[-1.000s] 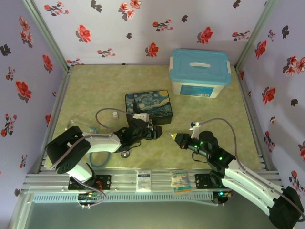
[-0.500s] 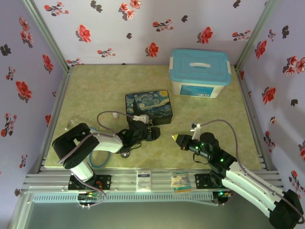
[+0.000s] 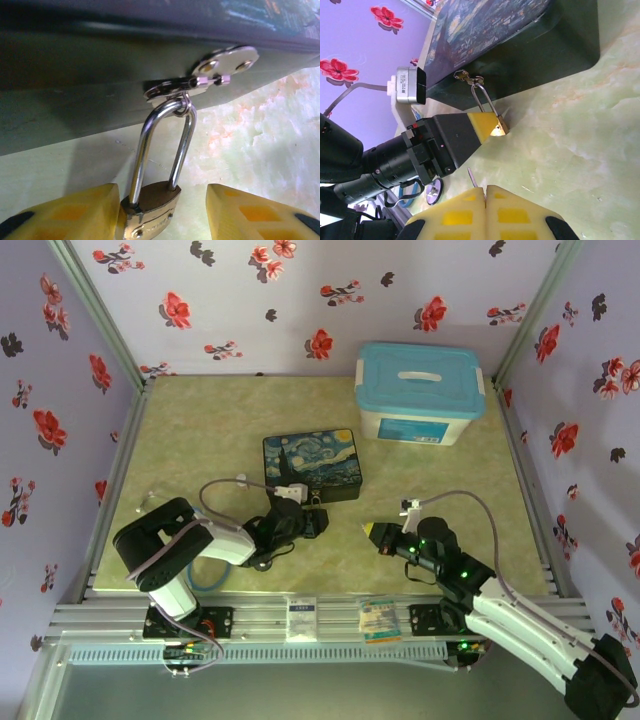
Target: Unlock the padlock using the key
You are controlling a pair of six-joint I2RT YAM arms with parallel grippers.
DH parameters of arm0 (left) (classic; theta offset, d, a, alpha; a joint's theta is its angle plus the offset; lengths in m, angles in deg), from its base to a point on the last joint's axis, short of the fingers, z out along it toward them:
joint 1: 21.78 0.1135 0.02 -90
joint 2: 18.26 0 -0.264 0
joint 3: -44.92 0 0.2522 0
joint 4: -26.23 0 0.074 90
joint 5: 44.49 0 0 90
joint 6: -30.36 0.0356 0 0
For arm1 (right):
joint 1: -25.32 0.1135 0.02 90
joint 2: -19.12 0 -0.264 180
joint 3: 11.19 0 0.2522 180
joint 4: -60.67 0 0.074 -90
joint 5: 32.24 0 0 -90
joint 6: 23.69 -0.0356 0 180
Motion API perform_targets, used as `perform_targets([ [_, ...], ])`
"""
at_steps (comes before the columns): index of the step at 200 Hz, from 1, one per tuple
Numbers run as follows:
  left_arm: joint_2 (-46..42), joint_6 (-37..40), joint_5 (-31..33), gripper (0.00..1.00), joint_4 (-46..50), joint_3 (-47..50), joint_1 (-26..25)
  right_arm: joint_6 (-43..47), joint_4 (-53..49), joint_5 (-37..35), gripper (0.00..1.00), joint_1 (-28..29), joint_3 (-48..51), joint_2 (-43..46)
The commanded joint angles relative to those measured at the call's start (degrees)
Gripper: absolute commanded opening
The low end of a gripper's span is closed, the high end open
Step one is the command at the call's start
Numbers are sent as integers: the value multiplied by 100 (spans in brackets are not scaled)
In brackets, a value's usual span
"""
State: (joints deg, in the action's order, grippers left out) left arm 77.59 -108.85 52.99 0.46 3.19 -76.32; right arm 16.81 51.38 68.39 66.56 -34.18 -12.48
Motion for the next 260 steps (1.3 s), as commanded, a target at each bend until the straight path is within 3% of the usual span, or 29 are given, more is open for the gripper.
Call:
perform_targets([
  [1, 96, -158, 119, 44, -129, 201, -121, 10, 198, -105, 0, -41, 69, -98],
  [90, 33, -195, 192, 31, -176, 274, -178, -46, 532, -126, 0, -36, 117, -512],
  [110, 74, -168, 179, 32, -144, 216, -180, -144, 806, -75, 0, -36, 144, -786],
  [129, 125, -177, 195, 43, -217, 202, -184, -267, 1173, -31, 0, -36, 206, -1081],
  [188, 346, -304, 180, 39, -138, 2, -206, -276, 1438, -18, 0, -36, 175, -1363],
  [211, 477, -351, 251, 33, 62, -121, -214, -272, 1381, -76, 0, -37, 237, -1289],
  [241, 532, -438, 337, 15, 132, -156, -215, -271, 1188, -168, 0, -36, 282, -1191],
  [260, 396, -491, 376, 10, 306, -201, -214, -389, 1049, -382, 0, -36, 274, -1305],
])
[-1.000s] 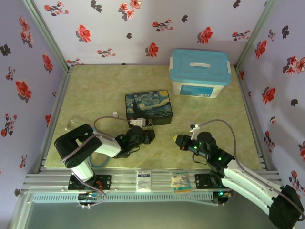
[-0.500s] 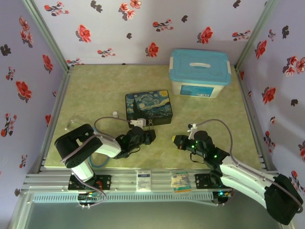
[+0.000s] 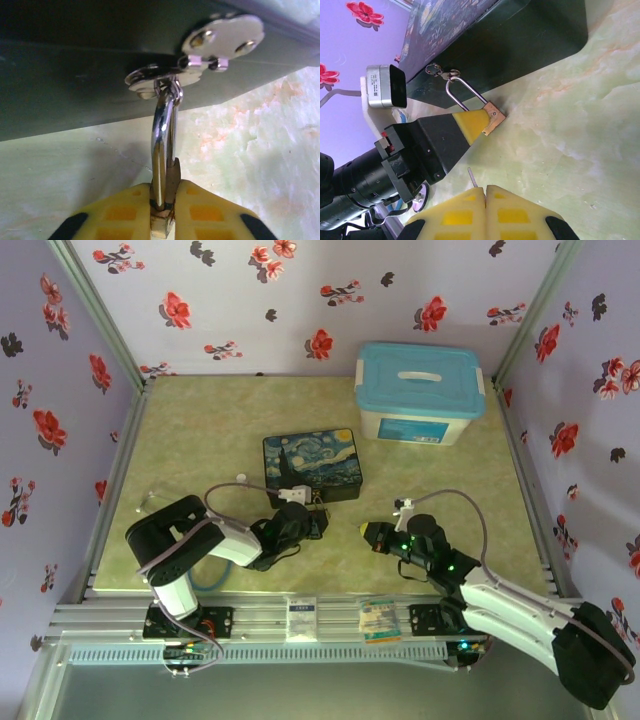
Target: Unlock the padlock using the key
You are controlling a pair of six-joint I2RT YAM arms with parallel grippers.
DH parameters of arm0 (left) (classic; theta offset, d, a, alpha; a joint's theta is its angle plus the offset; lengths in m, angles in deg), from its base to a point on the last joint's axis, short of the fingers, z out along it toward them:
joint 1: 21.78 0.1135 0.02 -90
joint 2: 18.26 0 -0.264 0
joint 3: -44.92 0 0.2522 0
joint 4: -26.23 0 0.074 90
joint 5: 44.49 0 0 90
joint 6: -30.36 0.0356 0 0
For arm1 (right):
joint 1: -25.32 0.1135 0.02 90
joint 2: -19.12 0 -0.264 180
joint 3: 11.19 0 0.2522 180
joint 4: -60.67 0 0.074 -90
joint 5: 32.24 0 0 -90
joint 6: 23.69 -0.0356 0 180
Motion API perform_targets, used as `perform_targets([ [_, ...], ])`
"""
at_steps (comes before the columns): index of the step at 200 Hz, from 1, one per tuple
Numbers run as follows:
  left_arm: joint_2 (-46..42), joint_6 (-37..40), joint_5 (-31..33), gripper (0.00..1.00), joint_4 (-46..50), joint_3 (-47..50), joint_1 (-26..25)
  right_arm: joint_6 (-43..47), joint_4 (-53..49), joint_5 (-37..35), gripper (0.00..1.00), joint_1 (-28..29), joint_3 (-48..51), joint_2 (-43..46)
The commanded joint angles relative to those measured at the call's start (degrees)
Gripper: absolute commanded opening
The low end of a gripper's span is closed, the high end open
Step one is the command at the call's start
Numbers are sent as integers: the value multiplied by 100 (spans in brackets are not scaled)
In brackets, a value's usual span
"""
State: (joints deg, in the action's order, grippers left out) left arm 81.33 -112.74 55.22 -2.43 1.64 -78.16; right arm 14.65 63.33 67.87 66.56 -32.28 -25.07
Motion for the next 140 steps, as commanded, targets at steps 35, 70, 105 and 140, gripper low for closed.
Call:
perform_targets([
  [35, -272, -219, 127, 3, 742, -76, -40, -603, 434, -344, 0, -36, -76, -1102],
  [70, -651, -577, 25, 0, 508, 97, -40, -1385, 2363, 349, 0, -36, -111, -2629],
  [105, -783, -909, -155, 0, 115, 162, -35, -2247, 4160, 712, 0, -46, -92, -3733],
  [140, -669, -1290, -226, 0, -473, 313, 23, -2804, 5513, 882, 0, -54, -60, -4656],
])
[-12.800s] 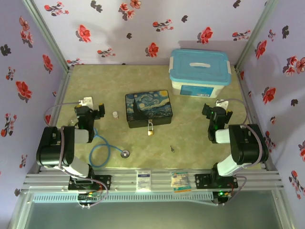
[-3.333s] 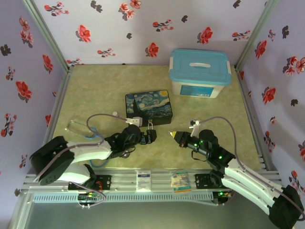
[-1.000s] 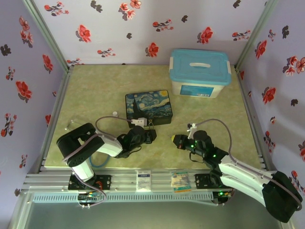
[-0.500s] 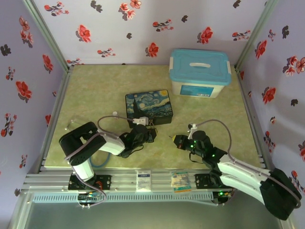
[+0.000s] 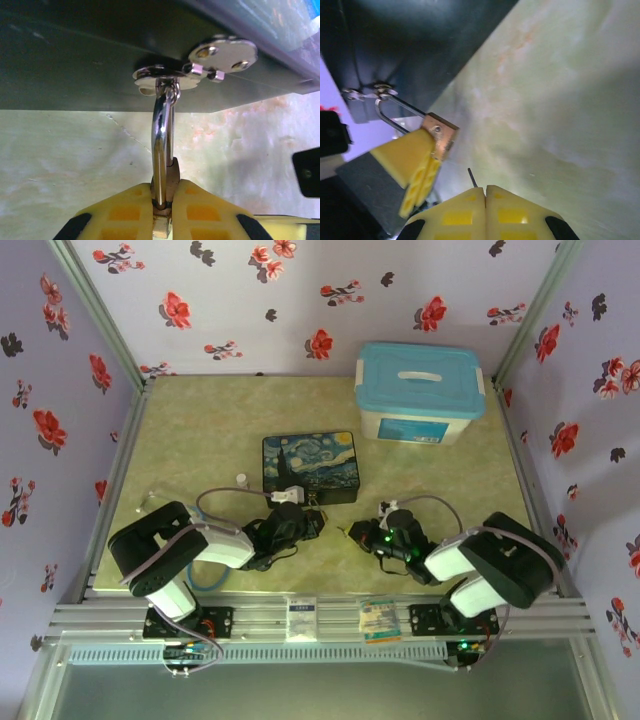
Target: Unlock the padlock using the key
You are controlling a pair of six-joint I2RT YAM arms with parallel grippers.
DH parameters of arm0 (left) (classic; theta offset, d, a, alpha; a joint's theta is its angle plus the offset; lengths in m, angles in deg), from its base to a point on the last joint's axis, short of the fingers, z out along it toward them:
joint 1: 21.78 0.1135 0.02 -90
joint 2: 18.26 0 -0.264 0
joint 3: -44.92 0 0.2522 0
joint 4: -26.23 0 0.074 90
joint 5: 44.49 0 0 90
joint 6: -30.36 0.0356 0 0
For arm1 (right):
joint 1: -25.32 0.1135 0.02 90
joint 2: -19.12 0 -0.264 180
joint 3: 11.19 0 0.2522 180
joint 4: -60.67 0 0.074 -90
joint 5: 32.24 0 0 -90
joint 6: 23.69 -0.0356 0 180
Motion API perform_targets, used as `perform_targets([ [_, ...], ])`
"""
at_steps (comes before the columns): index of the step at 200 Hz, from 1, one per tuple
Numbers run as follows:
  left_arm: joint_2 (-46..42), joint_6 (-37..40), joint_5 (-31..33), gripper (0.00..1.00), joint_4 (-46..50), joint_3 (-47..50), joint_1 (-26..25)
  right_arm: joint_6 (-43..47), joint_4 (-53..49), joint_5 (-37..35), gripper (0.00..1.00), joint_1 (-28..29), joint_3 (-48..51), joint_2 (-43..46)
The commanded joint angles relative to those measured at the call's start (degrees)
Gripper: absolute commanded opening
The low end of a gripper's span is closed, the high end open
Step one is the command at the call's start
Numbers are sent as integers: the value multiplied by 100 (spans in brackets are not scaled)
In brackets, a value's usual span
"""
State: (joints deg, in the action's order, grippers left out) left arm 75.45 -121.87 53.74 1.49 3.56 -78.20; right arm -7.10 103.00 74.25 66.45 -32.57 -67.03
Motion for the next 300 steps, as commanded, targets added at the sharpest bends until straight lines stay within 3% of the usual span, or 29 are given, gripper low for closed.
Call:
perform_targets([
  [1, -73, -394, -81, 0, -885, 130, 31, -634, 1581, 247, 0, -43, -26, -470],
  [33, 318, -917, -145, 0, -2051, 394, 96, -893, 2336, 284, 0, -78, 76, -1235],
  [74, 616, -1189, -65, 0, -2634, 524, 105, -733, 2292, 301, 0, -147, 173, -1026],
  [180, 354, -1288, 24, 0, -2682, 621, 140, -850, 2327, 505, 0, -157, -244, -1296],
  [300, 253, -1308, 22, 0, -2680, 589, 149, -762, 2332, 396, 0, -166, -37, -1416],
])
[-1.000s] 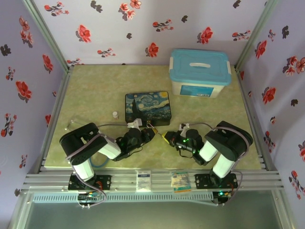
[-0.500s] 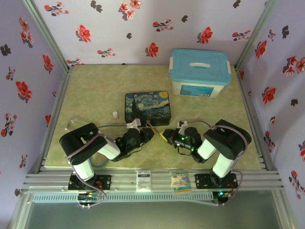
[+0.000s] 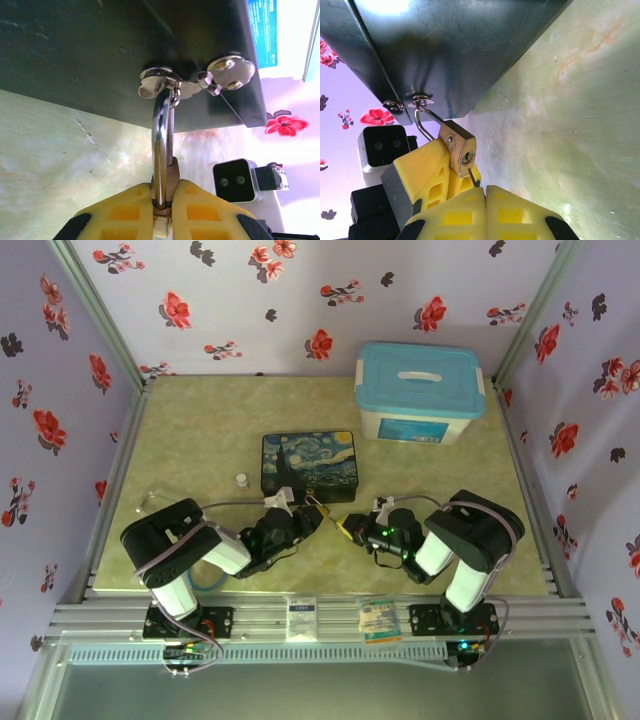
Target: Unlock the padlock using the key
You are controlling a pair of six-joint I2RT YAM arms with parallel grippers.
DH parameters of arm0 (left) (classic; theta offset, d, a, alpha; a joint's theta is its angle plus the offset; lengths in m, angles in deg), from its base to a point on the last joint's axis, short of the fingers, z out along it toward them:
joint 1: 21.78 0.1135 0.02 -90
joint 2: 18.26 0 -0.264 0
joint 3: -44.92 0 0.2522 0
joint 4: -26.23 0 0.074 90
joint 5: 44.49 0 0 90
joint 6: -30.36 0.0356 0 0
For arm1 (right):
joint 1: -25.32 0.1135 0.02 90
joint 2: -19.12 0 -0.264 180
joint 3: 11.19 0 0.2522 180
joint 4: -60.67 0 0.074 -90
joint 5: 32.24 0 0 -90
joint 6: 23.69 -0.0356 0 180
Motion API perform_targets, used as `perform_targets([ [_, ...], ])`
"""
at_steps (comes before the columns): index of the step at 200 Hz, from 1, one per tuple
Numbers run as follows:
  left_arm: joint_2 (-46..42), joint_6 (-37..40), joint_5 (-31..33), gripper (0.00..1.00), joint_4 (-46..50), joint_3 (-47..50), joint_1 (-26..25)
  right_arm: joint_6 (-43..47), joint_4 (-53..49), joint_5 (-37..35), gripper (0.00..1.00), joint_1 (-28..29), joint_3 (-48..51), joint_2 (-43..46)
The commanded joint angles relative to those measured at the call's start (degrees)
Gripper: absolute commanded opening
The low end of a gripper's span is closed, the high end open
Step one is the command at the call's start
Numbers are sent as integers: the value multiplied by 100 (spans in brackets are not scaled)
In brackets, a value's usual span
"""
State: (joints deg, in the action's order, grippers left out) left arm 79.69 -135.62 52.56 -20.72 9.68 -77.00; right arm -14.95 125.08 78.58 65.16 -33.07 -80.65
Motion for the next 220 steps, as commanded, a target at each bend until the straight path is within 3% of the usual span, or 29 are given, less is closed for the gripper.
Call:
perform_targets([
  [1, -167, 67, 139, 0, -455, -23, 29, 22, 122, -35, 0, -37, 8, -48],
  [220, 21, -165, 11, 0, -966, -102, -89, 36, 128, 54, 0, -195, -279, -17],
])
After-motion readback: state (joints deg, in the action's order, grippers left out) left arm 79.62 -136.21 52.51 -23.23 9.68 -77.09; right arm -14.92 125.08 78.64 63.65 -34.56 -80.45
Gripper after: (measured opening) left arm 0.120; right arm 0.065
